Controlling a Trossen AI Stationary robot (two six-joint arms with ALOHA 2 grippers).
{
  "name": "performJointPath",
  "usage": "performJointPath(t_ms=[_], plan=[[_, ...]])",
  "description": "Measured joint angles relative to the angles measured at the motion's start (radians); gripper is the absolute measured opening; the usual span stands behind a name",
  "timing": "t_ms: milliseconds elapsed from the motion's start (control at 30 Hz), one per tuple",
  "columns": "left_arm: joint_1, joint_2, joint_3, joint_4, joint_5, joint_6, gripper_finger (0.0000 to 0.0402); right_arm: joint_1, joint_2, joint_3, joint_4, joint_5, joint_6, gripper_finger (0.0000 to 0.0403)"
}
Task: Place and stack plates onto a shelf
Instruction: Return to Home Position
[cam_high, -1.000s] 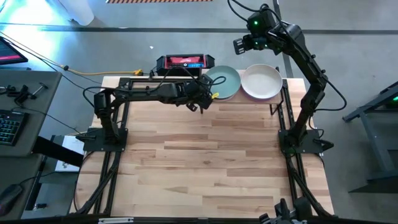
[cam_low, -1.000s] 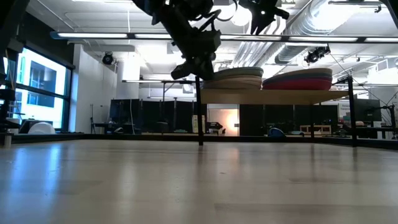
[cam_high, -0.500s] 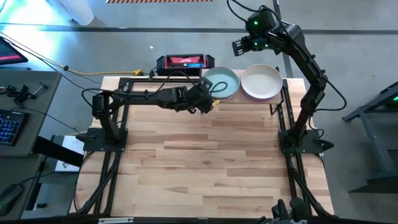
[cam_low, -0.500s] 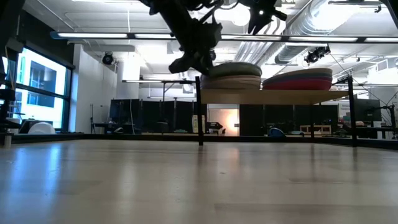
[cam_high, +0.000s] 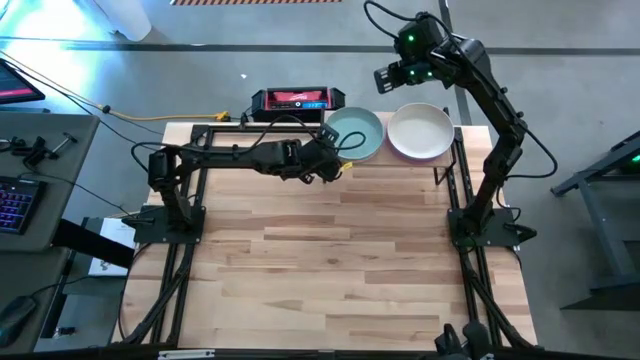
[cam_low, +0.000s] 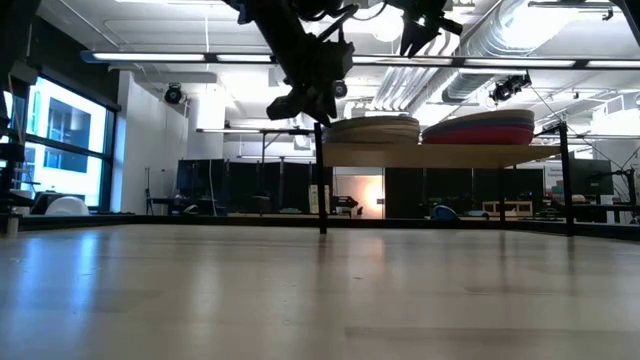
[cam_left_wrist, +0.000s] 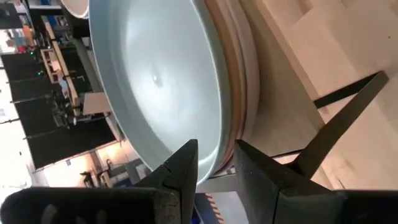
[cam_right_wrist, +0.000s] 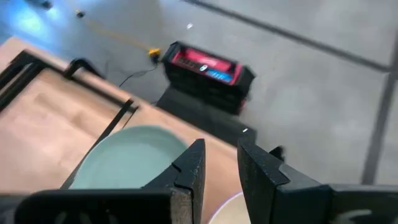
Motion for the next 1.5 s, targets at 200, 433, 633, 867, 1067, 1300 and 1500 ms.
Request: performJointPath(t_ms=[200, 433, 633, 867, 1067, 1300, 1500], plan=[[0.008, -0.030, 0.000, 0.000, -0.031, -0.159, 0.0095, 0.005, 0.000, 0.000, -0.036, -0.134, -0.009, 0.0073], [0.030, -0.150, 0.000, -0.109, -0.007, -0.370, 0.0095, 0.034, -0.024, 0.000, -0.043, -0.203, -0.086, 0.0073], [0.064, -0.288, 0.002, -0.223, 0.060, -0.593, 0.0095, 0.033, -0.083, 0.000, -0.047, -0.222, -0.151, 0.0073], [0.090, -0.473, 0.001, -0.415, 0.152, -0.820, 0.0095, 0.035, -0.218, -0.125, 0.030, -0.298, -0.264, 0.0073], [0.090, -0.644, -0.005, -0.493, 0.195, -0.983, 0.0095, 0.023, -0.475, -0.581, 0.393, -0.482, -0.279, 0.0073], [0.090, -0.885, -0.193, -0.444, 0.190, -1.137, 0.0095, 0.024, -0.744, -1.073, 0.768, -0.599, -0.157, 0.0073], [0.072, -1.071, -0.424, -0.207, 0.189, -1.117, 0.0095, 0.037, -0.910, -1.390, 0.975, -0.663, -0.179, 0.0073]])
